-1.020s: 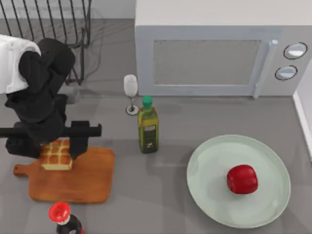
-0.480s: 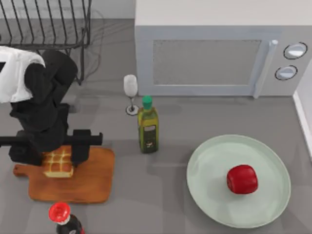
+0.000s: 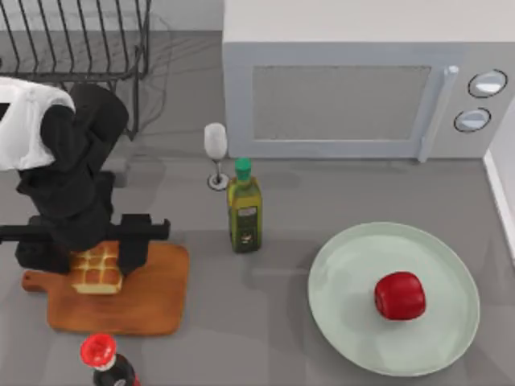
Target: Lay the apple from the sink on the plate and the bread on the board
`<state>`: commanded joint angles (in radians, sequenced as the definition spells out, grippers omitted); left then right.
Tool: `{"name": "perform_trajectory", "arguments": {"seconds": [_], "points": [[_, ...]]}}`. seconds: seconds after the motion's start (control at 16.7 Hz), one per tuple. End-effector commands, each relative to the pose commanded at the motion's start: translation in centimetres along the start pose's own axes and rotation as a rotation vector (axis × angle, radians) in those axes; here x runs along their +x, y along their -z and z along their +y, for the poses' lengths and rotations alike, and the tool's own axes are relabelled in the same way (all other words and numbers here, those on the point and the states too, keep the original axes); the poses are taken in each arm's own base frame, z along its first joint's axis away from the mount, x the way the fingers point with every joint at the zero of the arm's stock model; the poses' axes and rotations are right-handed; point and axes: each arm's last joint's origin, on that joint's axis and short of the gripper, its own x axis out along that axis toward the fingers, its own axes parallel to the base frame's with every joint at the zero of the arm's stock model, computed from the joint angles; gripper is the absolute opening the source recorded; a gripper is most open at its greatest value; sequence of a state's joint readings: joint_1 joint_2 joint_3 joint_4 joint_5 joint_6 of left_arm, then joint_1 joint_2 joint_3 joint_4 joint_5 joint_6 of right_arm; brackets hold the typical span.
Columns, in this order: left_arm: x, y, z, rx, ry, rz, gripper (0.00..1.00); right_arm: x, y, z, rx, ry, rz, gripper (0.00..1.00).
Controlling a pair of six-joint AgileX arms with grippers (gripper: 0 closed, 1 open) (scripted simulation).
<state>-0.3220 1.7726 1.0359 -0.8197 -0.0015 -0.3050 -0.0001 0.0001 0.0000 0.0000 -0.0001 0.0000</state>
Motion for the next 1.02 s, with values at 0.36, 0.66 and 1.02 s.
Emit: {"name": "perform_trajectory", "arguments": {"seconds": [0.36, 0.66, 1.02], "points": [[0.00, 0.00, 0.00, 0.000, 0.000, 0.000, 0.98, 0.00, 0.00, 0.00, 0.000, 0.000, 0.000, 1.00], [0.00, 0.00, 0.00, 0.000, 0.000, 0.000, 1.00, 0.00, 0.00, 0.00, 0.000, 0.000, 0.000, 1.00], [-0.22, 0.02, 0.08, -0.001, 0.003, -0.011, 1.00, 0.00, 0.00, 0.00, 0.000, 0.000, 0.000, 1.00]]}}
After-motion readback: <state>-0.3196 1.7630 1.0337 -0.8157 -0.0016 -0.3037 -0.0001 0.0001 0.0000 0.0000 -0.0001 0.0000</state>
